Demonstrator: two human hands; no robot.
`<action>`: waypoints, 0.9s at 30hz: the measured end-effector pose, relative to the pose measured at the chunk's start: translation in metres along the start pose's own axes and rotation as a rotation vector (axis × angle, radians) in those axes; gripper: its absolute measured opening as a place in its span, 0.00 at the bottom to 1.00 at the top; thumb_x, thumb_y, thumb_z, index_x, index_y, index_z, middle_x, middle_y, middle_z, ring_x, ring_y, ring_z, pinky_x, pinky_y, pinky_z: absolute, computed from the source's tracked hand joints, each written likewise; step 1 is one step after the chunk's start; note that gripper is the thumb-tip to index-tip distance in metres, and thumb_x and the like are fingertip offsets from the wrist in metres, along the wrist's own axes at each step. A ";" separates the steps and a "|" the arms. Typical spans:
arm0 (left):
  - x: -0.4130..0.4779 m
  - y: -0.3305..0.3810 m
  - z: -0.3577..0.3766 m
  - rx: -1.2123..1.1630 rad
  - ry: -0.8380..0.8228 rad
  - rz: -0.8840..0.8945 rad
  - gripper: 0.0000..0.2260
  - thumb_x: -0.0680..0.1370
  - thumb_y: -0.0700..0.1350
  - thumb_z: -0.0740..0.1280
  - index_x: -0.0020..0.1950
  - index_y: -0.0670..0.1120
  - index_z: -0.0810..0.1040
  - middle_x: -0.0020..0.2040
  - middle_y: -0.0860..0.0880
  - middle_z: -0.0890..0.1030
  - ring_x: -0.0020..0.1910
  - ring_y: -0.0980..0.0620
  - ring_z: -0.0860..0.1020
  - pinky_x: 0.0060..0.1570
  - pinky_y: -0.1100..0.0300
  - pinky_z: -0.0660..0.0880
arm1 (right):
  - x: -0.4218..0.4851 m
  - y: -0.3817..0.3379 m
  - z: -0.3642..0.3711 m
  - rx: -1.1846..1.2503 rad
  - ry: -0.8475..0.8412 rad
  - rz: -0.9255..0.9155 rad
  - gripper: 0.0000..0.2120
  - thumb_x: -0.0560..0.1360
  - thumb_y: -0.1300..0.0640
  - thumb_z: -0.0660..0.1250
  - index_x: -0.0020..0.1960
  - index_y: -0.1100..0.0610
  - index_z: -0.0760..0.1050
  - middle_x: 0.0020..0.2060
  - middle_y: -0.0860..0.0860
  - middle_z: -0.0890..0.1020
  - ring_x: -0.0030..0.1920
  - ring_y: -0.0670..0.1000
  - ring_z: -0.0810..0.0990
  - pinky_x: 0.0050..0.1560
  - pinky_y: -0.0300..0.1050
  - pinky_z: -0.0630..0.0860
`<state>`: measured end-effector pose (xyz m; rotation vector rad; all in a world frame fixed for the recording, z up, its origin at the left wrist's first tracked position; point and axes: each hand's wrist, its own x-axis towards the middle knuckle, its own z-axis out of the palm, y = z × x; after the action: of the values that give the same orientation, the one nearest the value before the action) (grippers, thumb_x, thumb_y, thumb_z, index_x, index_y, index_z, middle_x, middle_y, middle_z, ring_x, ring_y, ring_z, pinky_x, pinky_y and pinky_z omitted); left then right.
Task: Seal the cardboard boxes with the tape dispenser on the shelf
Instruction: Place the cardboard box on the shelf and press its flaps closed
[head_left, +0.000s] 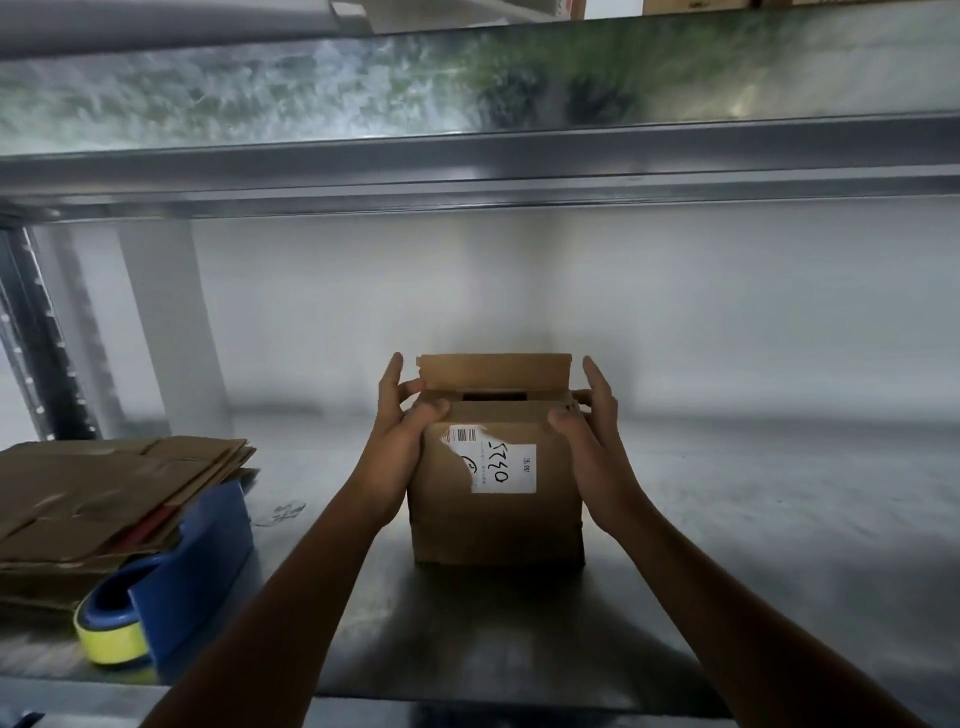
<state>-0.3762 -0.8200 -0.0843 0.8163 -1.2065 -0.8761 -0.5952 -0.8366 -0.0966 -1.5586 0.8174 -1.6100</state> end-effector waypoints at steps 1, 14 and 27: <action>0.002 0.001 0.000 0.017 -0.003 -0.006 0.33 0.73 0.52 0.70 0.76 0.65 0.64 0.68 0.57 0.73 0.60 0.56 0.81 0.53 0.59 0.80 | 0.002 0.001 0.000 -0.025 -0.002 -0.012 0.39 0.72 0.45 0.64 0.81 0.43 0.55 0.60 0.48 0.69 0.55 0.36 0.76 0.49 0.31 0.76; -0.004 0.001 0.011 0.128 0.101 0.051 0.07 0.74 0.55 0.70 0.46 0.53 0.81 0.52 0.52 0.84 0.48 0.55 0.83 0.45 0.62 0.78 | 0.001 0.002 0.000 -0.103 -0.009 -0.075 0.14 0.74 0.38 0.63 0.51 0.46 0.75 0.56 0.51 0.75 0.57 0.48 0.77 0.54 0.42 0.75; -0.015 -0.001 0.014 0.087 0.086 0.022 0.03 0.78 0.47 0.67 0.46 0.51 0.79 0.45 0.50 0.82 0.43 0.53 0.81 0.42 0.58 0.77 | -0.017 0.006 0.007 0.034 0.063 -0.035 0.12 0.74 0.48 0.61 0.54 0.48 0.79 0.56 0.48 0.76 0.47 0.38 0.80 0.40 0.31 0.75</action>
<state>-0.3921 -0.8081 -0.0886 0.9003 -1.1822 -0.7681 -0.5879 -0.8249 -0.1105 -1.5130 0.7963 -1.6978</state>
